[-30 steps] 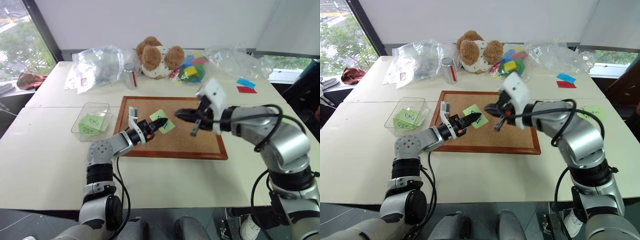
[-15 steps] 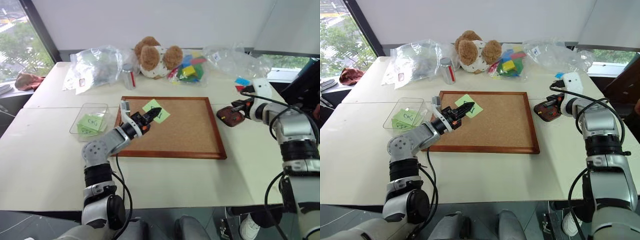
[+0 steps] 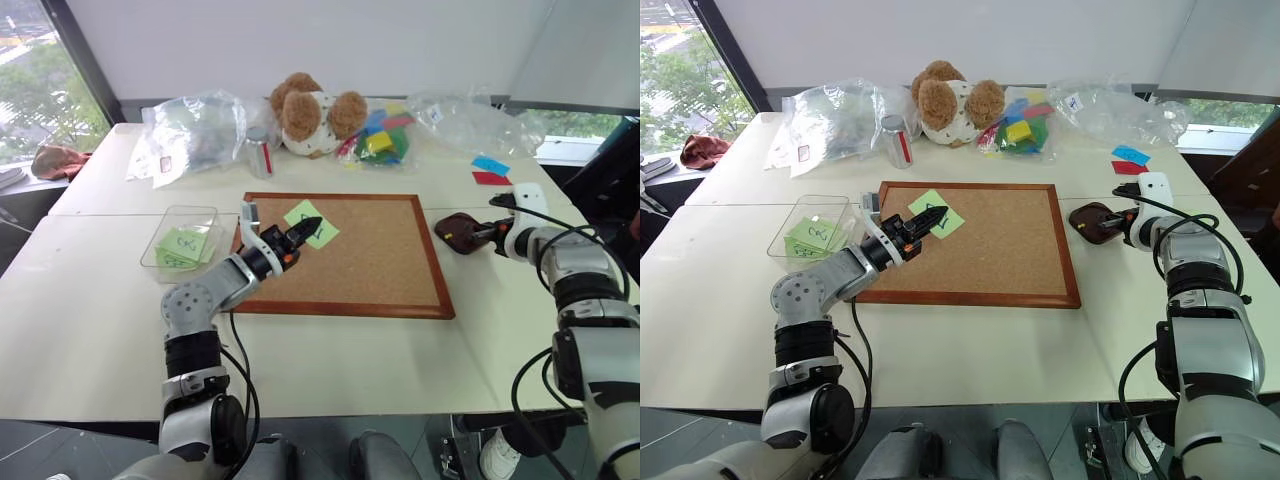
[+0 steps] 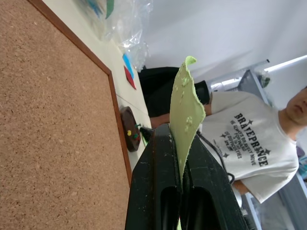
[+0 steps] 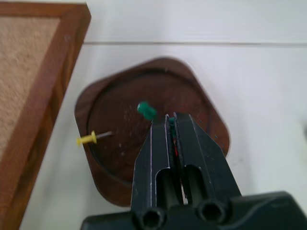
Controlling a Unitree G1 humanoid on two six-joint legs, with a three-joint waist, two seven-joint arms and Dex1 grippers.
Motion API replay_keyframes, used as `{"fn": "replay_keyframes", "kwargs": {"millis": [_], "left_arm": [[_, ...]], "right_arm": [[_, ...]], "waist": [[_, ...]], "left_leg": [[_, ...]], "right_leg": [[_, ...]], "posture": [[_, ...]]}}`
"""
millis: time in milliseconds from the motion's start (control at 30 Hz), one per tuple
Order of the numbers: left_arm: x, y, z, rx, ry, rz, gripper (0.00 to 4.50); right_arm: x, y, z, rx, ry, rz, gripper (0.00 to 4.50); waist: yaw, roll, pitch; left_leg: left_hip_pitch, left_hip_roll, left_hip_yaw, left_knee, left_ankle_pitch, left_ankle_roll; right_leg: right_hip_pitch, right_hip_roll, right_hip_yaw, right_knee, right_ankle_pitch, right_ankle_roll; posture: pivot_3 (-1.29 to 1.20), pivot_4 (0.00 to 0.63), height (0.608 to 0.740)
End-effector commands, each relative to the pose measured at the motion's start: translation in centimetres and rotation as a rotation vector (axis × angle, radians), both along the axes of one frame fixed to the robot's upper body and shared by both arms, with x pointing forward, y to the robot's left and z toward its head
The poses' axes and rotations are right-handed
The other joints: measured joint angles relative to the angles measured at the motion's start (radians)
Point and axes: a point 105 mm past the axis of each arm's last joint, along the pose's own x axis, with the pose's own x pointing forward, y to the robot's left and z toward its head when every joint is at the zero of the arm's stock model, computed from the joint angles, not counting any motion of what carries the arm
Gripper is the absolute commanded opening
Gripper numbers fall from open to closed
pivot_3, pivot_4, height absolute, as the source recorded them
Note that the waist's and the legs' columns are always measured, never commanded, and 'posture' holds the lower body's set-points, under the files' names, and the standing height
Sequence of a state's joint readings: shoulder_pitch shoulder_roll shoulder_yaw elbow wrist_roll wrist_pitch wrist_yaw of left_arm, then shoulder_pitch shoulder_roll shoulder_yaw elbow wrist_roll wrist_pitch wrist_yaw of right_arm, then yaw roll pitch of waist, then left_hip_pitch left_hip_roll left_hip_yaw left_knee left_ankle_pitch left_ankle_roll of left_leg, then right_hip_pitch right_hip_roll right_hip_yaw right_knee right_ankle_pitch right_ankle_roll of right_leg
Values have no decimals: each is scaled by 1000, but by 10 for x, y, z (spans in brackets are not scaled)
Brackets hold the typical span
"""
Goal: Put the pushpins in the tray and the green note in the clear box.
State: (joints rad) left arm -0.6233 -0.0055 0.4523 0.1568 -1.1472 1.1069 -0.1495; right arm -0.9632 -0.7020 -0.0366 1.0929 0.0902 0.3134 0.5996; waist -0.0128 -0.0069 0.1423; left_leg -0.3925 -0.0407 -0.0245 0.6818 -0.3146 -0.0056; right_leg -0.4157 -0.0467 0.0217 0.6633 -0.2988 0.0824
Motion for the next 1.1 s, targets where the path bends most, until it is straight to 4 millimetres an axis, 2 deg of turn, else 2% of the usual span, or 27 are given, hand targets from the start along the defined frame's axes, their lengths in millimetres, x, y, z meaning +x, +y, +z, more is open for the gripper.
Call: {"fn": "replay_keyframes", "kwargs": {"millis": [33,100,200,433,667,800,867,933,1067,1100], "left_arm": [[-3,1,8,-8,-40,1,54],[-4,2,6,-2,-39,1,54],[-5,2,5,4,-38,2,0],[-5,1,3,14,-39,0,0],[-5,1,2,18,-40,3,0],[-6,1,2,22,-43,4,0],[-6,2,4,31,-54,4,0],[-5,5,9,44,-77,14,0],[-4,8,18,60,-111,35,0],[-4,10,23,63,-127,47,0]], "right_arm": [[4,0,13,6,-46,5,0],[4,0,12,9,-47,6,0],[5,4,10,9,-43,19,901],[7,8,14,3,-53,33,4419],[6,4,38,-12,-98,60,4472],[2,13,58,-22,-136,117,4472],[-6,29,74,-26,-168,194,4472],[-22,58,90,-24,-196,326,4472],[-54,103,101,-7,-207,518,4472],[-66,119,102,3,-205,598,4472]], "waist": [[0,0,0],[0,0,0],[0,0,0],[1,0,0],[0,0,0],[1,0,0],[2,0,0],[2,0,0],[3,0,0],[3,0,0]], "left_leg": [[0,0,0,0,0,0],[0,0,0,0,0,0],[0,0,0,0,0,0],[0,0,0,0,0,0],[0,0,0,0,0,0],[0,0,0,0,0,0],[0,0,0,0,0,0],[0,0,-1,0,0,0],[0,0,-1,0,0,0],[0,0,-1,0,0,0]], "right_leg": [[0,0,0,0,0,0],[0,0,0,0,0,0],[1,0,0,0,0,0],[1,0,0,0,0,0],[0,0,0,0,0,0],[0,0,0,0,0,0],[0,0,0,0,0,0],[0,0,0,0,0,0],[0,0,0,0,0,0],[0,0,0,0,0,0]], "posture": [[0,150,740],[0,150,740],[0,150,740],[0,150,740],[0,150,740],[0,150,740],[0,150,740],[0,150,740],[0,150,740],[0,150,740]]}}
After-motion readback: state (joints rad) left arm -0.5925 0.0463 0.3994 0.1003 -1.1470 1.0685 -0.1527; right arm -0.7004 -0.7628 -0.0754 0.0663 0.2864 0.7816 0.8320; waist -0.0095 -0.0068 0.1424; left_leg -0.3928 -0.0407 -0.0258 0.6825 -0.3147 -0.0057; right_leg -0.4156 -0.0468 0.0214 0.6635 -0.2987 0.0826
